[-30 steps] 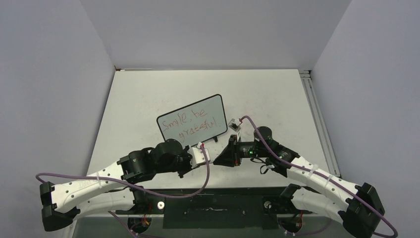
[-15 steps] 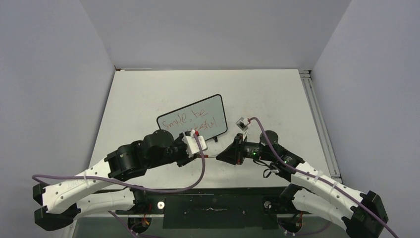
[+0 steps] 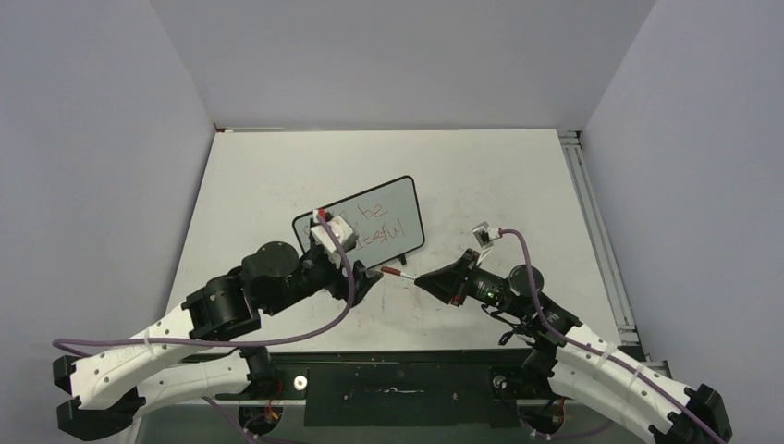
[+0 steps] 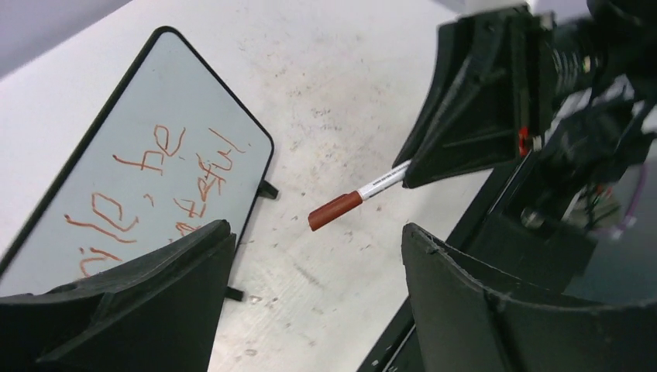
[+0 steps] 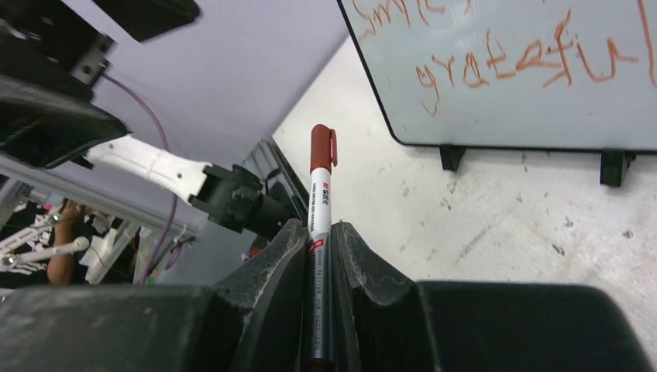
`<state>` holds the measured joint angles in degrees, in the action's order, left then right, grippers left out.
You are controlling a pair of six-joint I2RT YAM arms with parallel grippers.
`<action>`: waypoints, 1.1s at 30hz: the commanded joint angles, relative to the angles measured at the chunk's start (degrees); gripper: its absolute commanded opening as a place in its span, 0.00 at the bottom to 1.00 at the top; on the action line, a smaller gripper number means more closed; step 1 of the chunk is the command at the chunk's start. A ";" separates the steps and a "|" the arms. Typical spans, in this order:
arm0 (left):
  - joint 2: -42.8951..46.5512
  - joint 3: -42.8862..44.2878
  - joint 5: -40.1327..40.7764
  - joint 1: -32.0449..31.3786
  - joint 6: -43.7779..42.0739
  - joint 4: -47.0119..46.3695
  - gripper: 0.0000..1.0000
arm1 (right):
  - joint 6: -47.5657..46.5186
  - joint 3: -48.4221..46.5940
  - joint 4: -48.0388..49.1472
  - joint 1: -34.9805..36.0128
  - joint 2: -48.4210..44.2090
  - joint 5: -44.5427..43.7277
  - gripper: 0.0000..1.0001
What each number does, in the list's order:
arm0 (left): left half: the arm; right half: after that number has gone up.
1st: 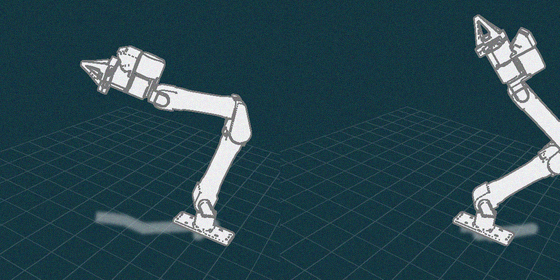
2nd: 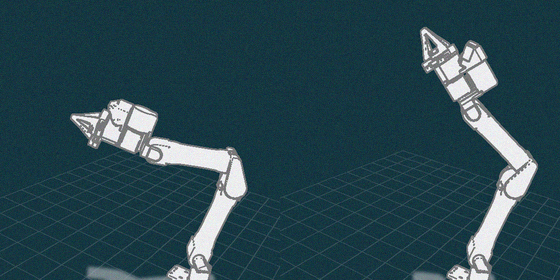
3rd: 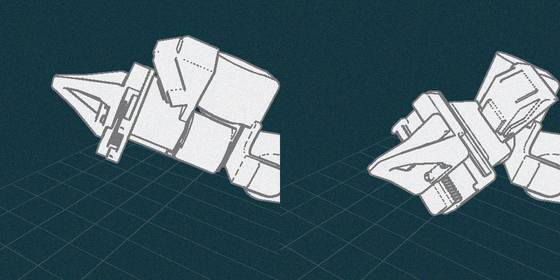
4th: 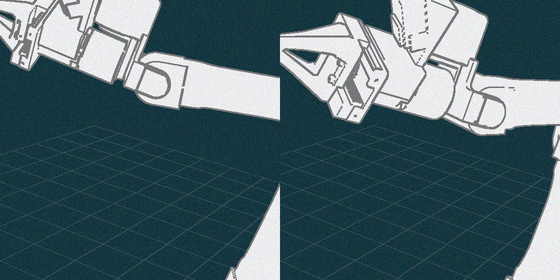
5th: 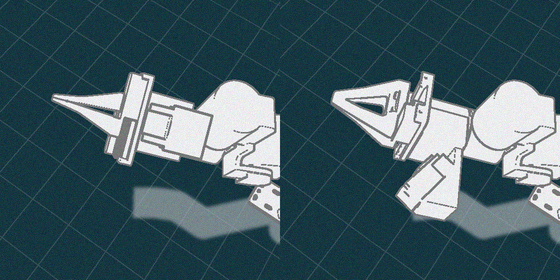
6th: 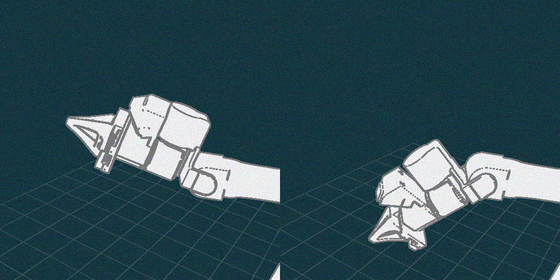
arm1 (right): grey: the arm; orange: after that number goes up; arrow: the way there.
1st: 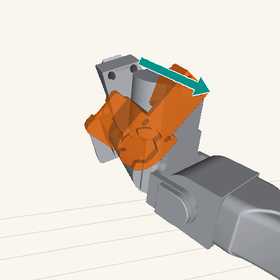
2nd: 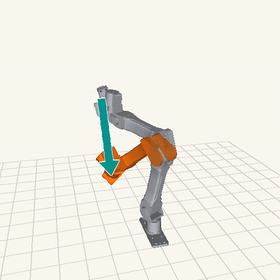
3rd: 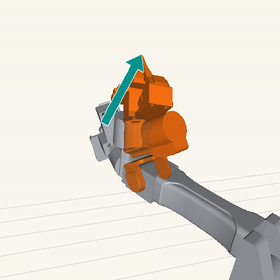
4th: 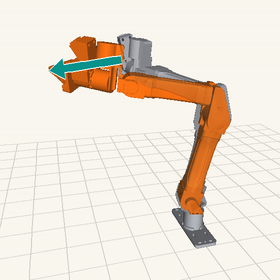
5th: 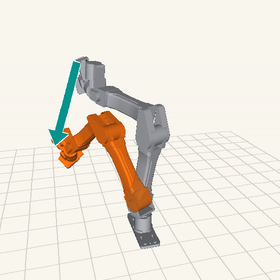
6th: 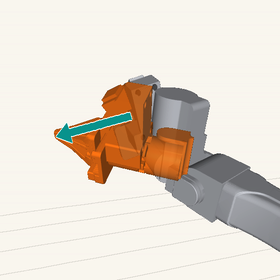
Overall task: Write a sentence on the whiteboard
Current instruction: Close the whiteboard marker.
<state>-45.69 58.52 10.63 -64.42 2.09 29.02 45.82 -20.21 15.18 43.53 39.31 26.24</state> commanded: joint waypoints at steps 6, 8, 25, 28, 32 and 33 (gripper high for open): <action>8.60 -14.00 6.89 8.28 38.74 -30.65 0.80 | 3.59 -0.30 20.99 -0.14 -4.52 -5.49 0.05; 8.62 -15.44 4.27 10.57 42.19 -33.94 0.80 | 2.76 -2.32 20.98 0.07 -2.57 -4.13 0.05; 2.48 -17.18 -9.19 16.18 53.19 -43.72 0.80 | 2.12 -4.41 27.77 1.21 2.14 -1.11 0.05; 0.99 -16.86 -11.37 16.26 54.59 -44.33 0.74 | 2.41 -4.21 29.07 1.30 2.66 -1.17 0.05; 0.22 -18.00 -13.06 16.26 57.03 -47.40 0.66 | 2.56 -3.72 31.49 1.30 3.29 -2.26 0.05; 0.22 -18.39 -13.17 16.23 57.36 -48.10 0.63 | 2.60 -3.70 32.09 1.37 3.64 -2.26 0.05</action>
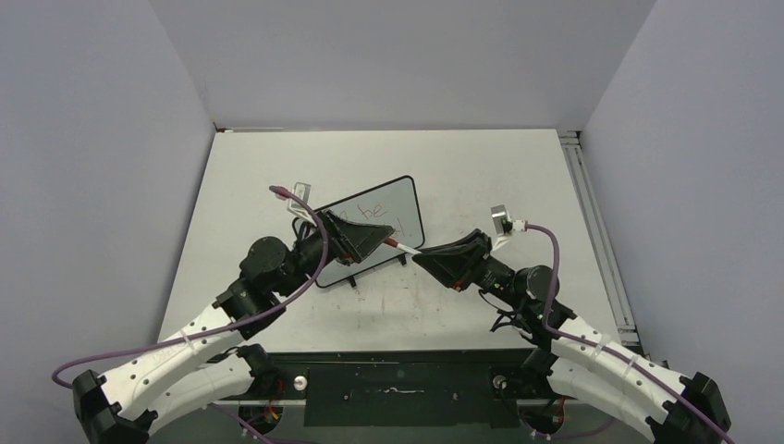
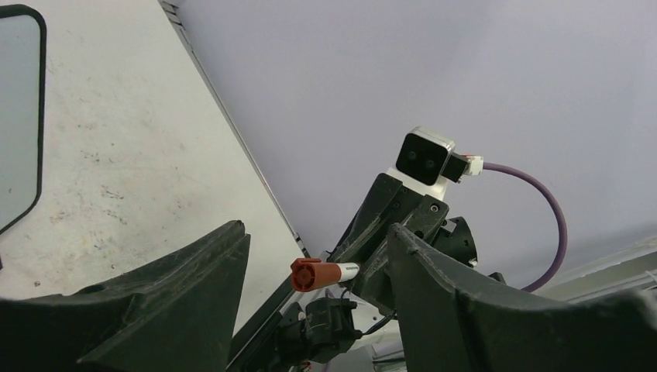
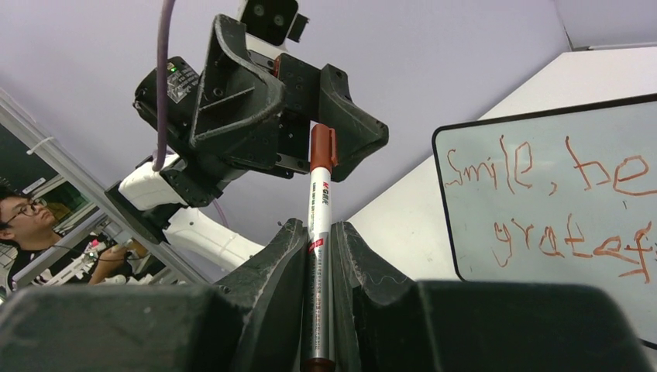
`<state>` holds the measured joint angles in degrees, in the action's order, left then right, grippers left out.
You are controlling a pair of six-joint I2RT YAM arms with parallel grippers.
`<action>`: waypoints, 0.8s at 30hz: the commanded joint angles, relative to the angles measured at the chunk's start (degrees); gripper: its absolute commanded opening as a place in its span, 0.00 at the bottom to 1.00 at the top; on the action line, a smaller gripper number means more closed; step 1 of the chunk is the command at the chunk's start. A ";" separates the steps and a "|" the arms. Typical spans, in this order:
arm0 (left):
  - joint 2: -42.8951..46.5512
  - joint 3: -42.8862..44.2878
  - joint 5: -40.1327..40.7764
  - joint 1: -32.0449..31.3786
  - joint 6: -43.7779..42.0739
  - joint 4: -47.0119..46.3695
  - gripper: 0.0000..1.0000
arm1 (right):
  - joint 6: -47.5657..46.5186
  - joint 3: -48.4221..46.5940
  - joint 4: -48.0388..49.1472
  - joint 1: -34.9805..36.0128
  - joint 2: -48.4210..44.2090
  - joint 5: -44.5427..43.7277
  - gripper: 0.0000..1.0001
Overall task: Write a sentence on the whiteboard
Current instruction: Close the whiteboard marker.
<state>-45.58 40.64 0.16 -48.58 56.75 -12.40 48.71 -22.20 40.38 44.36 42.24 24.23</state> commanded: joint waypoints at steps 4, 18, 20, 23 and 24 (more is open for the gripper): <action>-0.30 -0.96 -2.73 0.42 3.42 -7.35 0.49 | 0.19 -1.78 9.06 0.88 2.38 -0.11 0.05; -1.08 -3.59 -3.96 0.41 7.41 -12.47 0.00 | -0.66 -0.02 12.91 2.24 3.39 -4.36 0.05; -1.26 -3.68 -4.43 0.41 7.41 -12.51 0.00 | -0.80 -0.21 13.37 2.33 3.83 -4.50 0.05; -1.56 -4.04 -5.39 0.24 7.57 -13.33 0.00 | -0.89 -0.71 14.35 2.46 4.93 -4.46 0.05; -1.61 -4.38 -5.51 0.15 7.78 -13.72 0.00 | -0.85 -0.82 14.76 2.48 5.17 -4.53 0.05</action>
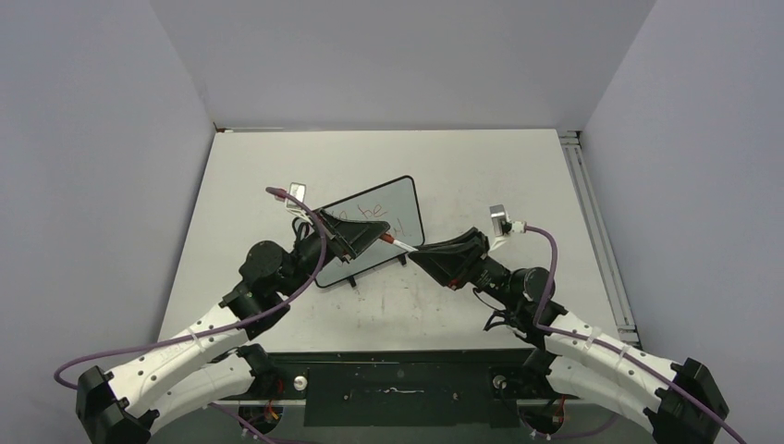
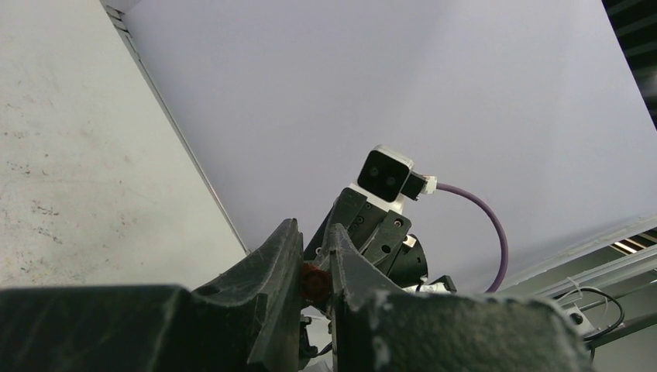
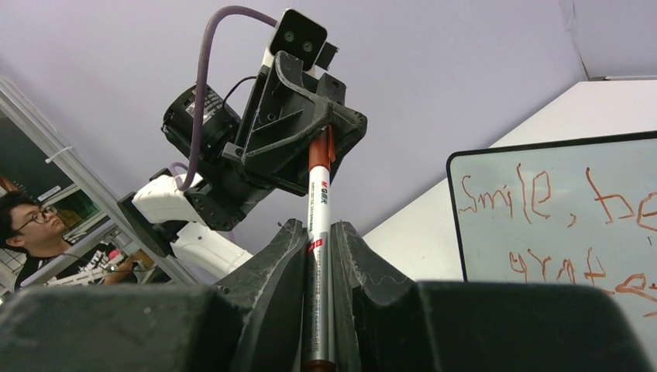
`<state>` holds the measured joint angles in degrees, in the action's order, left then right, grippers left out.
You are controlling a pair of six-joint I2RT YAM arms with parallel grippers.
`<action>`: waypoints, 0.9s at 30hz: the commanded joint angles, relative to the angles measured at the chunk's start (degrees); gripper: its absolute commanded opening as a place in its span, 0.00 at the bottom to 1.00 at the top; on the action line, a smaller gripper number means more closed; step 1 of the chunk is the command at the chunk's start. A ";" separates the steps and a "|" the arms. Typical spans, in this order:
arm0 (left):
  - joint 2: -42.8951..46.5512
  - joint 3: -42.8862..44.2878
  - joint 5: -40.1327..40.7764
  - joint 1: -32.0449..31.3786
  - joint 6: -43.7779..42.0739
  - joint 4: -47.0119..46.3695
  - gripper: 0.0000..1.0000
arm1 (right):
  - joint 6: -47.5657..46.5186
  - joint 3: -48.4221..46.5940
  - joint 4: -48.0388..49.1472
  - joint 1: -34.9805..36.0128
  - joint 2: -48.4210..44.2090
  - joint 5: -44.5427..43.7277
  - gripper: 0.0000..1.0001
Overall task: Write a sentence on the whiteboard
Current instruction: Close the whiteboard marker.
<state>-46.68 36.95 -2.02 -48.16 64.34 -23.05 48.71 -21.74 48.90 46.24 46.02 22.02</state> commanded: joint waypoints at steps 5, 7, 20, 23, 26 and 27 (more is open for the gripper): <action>-0.85 -1.27 -3.43 -1.02 0.43 -4.08 0.00 | -0.90 -2.29 7.17 0.85 3.52 -2.05 0.05; -1.04 -1.27 -3.43 -1.48 0.17 -4.26 0.00 | -0.90 -2.72 7.25 0.97 4.25 -2.03 0.05; -1.66 -1.88 -1.73 -5.86 -0.72 -4.90 0.00 | -1.55 -3.89 6.74 2.01 6.17 -3.11 0.05; -1.66 -2.05 -0.80 -7.30 -1.04 -4.43 0.00 | -1.77 -3.93 6.56 2.08 6.11 -3.74 0.05; -1.90 -2.32 0.08 -9.03 -1.27 -4.21 0.00 | -1.94 -3.91 6.62 2.17 6.08 -4.46 0.05; -1.99 -2.44 0.47 -9.67 -1.31 -4.20 0.00 | -1.95 -3.92 6.75 2.22 6.03 -4.81 0.05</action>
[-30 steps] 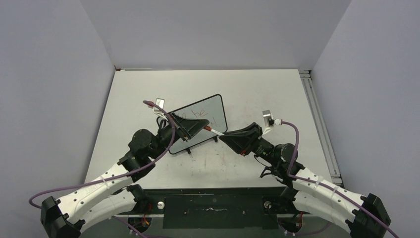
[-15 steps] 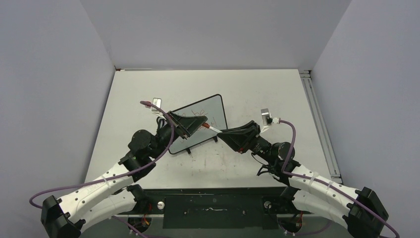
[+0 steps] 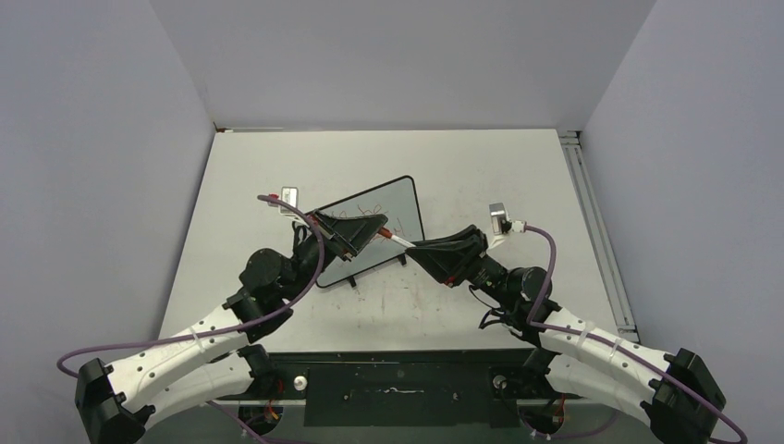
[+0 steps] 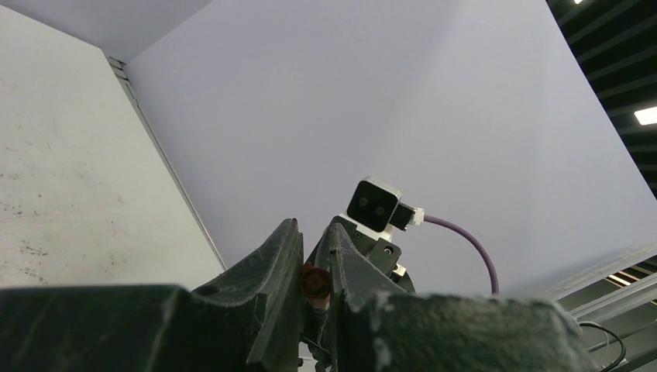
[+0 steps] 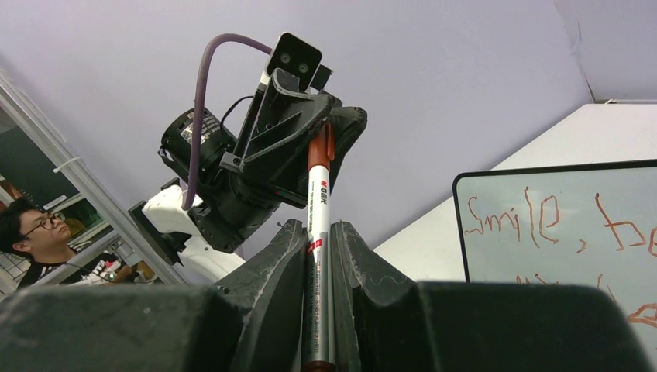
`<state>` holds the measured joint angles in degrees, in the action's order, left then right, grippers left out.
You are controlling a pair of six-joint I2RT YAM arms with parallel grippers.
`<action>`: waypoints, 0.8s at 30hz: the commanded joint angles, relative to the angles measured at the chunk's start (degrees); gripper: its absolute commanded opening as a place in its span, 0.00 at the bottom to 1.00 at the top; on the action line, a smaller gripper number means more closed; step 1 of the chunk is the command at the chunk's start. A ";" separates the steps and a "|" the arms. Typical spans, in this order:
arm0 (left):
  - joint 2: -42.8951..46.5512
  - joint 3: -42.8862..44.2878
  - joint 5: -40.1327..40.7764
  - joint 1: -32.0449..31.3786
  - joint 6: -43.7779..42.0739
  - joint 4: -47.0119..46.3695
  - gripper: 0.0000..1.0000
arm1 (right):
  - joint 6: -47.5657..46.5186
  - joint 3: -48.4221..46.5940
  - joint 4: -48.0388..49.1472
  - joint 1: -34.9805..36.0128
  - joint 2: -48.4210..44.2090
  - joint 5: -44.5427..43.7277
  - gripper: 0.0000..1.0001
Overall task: Write a sentence on the whiteboard
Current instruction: Close the whiteboard marker.
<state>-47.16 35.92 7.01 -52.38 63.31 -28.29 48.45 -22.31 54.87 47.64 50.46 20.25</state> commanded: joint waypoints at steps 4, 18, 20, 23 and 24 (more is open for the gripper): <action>-1.60 -2.09 -7.48 -7.74 -0.68 1.15 0.00 | -1.73 -3.34 1.10 0.79 1.16 -4.02 0.05; -2.49 -2.96 -4.56 -11.52 -1.63 1.99 0.00 | -1.97 -4.26 0.76 0.96 1.54 -4.90 0.05; -1.62 -2.23 -3.81 -10.53 -3.41 4.64 0.00 | -2.90 -4.24 -1.45 0.93 0.41 -5.52 0.05; -0.03 1.56 -5.73 -5.39 -7.23 13.48 0.07 | -6.08 -5.01 -11.13 0.96 -2.90 -7.68 0.05; 0.41 2.61 -6.77 -2.57 -8.26 15.75 0.12 | -7.41 -5.29 -13.46 0.97 -4.30 -8.66 0.05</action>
<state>-46.46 35.00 16.43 -57.98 59.66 -28.38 46.89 -22.76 52.21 48.12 48.69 19.25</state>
